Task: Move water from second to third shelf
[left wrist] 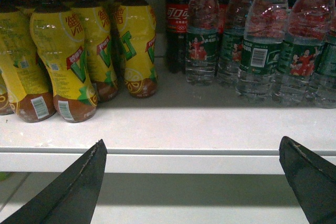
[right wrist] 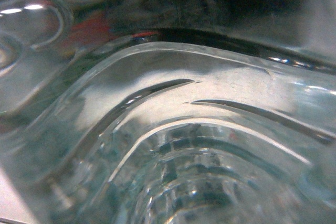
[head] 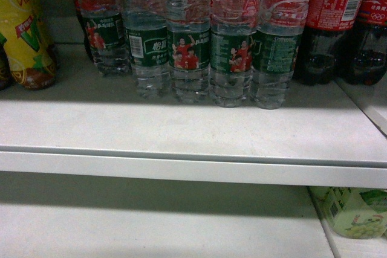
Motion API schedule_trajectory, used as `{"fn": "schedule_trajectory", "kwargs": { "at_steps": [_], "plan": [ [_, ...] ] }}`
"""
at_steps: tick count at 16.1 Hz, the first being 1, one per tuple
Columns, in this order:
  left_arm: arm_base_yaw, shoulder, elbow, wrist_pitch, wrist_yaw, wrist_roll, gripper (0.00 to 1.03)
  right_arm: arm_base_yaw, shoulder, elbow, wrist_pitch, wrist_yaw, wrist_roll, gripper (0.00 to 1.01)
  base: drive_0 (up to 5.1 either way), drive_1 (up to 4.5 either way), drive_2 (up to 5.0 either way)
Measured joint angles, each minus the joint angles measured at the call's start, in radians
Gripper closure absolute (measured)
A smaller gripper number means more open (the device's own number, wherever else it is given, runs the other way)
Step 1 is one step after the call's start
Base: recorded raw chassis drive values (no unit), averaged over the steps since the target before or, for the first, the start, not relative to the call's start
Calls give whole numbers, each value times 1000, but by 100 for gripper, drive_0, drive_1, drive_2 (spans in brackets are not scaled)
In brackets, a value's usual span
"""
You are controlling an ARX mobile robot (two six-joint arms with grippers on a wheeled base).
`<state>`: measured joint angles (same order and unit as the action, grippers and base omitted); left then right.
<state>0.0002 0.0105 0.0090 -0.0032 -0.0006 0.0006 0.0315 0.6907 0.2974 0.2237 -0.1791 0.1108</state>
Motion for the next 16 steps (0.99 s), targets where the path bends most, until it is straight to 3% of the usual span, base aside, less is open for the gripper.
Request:
{"fn": "schedule_trajectory", "kwargs": {
  "at_steps": [16],
  "plan": [
    [0,0,0,-2,2,0,5,0,-3,-11,0,0,0,58,0,0,0]
  ]
}}
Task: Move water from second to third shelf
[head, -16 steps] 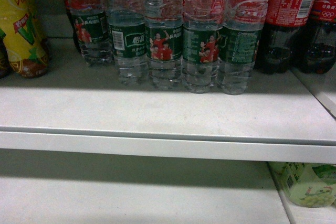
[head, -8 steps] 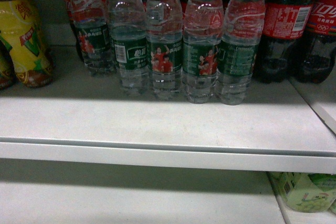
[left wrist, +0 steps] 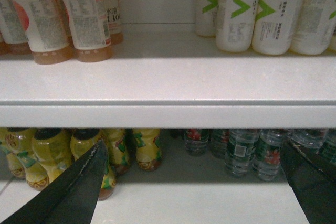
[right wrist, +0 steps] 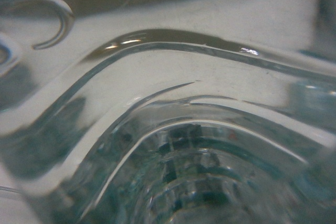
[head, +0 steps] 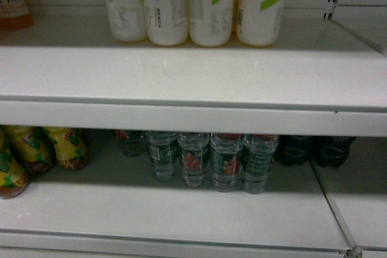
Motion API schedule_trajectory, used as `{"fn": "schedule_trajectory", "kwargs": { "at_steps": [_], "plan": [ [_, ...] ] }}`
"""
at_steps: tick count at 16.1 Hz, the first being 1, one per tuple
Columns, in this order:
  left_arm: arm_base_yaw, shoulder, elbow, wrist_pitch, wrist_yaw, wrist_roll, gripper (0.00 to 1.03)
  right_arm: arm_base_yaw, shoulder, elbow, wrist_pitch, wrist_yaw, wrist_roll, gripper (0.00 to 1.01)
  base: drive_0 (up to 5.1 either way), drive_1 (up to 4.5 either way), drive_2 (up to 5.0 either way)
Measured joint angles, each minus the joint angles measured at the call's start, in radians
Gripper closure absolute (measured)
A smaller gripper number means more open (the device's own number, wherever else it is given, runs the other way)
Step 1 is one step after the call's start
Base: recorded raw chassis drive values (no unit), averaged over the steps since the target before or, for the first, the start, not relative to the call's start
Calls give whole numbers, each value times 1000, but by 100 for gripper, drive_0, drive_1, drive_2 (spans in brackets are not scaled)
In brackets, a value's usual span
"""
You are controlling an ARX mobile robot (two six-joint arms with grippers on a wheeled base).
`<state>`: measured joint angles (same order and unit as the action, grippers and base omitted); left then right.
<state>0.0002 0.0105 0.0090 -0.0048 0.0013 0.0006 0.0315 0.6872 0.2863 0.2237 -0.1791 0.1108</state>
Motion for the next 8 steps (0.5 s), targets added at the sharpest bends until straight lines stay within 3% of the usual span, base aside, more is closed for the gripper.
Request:
{"fn": "schedule_trajectory", "kwargs": {
  "at_steps": [8],
  "plan": [
    [0,0,0,2,-1,0,5,0,-2,2,0,0,0,58,0,0,0]
  ]
}}
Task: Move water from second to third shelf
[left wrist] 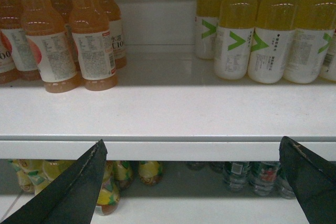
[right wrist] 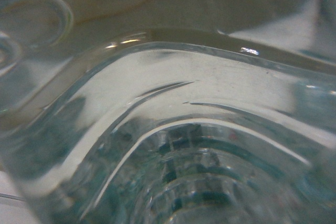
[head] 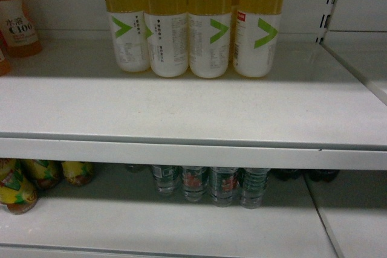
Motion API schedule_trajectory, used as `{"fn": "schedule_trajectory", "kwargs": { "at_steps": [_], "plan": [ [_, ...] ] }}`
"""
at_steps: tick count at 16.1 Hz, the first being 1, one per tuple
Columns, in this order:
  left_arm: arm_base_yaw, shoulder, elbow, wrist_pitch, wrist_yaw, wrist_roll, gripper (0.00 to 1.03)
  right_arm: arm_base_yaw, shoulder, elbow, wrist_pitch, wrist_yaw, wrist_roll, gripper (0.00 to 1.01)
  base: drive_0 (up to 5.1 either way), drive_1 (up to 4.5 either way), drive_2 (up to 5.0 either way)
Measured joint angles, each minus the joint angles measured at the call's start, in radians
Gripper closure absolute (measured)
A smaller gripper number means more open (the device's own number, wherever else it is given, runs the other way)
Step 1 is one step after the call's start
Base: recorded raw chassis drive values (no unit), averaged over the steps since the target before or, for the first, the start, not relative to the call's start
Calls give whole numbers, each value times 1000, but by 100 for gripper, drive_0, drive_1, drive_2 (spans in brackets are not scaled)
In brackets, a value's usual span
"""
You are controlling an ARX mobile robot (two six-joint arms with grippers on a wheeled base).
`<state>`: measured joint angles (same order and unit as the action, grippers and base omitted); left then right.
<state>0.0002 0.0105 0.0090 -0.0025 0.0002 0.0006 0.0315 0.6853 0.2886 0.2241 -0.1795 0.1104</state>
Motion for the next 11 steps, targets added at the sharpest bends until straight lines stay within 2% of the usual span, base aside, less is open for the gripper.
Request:
{"fn": "schedule_trajectory", "kwargs": {
  "at_steps": [11],
  "plan": [
    [0,0,0,0,0,0,5,0,0,0,0,0,0,58,0,0,0]
  ]
}}
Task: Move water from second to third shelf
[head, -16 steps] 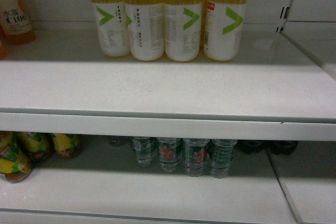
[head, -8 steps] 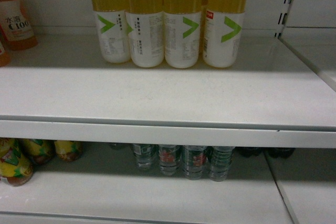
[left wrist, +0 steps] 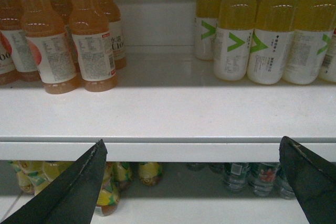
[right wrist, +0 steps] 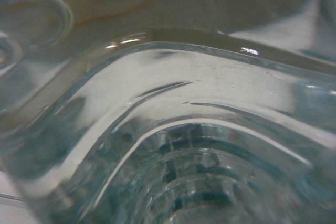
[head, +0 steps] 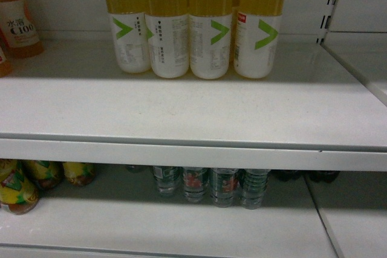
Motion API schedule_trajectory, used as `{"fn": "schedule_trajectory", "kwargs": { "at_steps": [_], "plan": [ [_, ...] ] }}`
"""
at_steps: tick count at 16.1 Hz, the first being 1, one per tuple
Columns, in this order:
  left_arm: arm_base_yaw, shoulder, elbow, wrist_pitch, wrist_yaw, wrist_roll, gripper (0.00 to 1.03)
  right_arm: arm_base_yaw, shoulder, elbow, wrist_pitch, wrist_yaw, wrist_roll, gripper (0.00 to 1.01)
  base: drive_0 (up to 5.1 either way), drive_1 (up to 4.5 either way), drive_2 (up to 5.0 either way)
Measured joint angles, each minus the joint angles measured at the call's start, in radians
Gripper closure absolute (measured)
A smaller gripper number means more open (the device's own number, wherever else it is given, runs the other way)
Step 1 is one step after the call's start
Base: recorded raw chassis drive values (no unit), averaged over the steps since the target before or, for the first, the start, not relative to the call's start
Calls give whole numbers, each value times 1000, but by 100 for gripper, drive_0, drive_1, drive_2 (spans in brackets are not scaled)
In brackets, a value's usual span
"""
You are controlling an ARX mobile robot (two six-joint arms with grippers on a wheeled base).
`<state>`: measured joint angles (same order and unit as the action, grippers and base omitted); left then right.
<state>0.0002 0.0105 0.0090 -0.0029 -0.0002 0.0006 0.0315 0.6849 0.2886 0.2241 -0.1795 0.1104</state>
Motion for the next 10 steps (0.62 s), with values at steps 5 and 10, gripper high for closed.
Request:
{"fn": "schedule_trajectory", "kwargs": {
  "at_steps": [5,10],
  "plan": [
    [0,0,0,-2,0,0,5,-6,0,0,-2,13,-1,58,-384,219,184],
    [0,0,0,-1,1,0,5,-5,0,0,-1,3,0,58,-477,341,168]
  ]
}}
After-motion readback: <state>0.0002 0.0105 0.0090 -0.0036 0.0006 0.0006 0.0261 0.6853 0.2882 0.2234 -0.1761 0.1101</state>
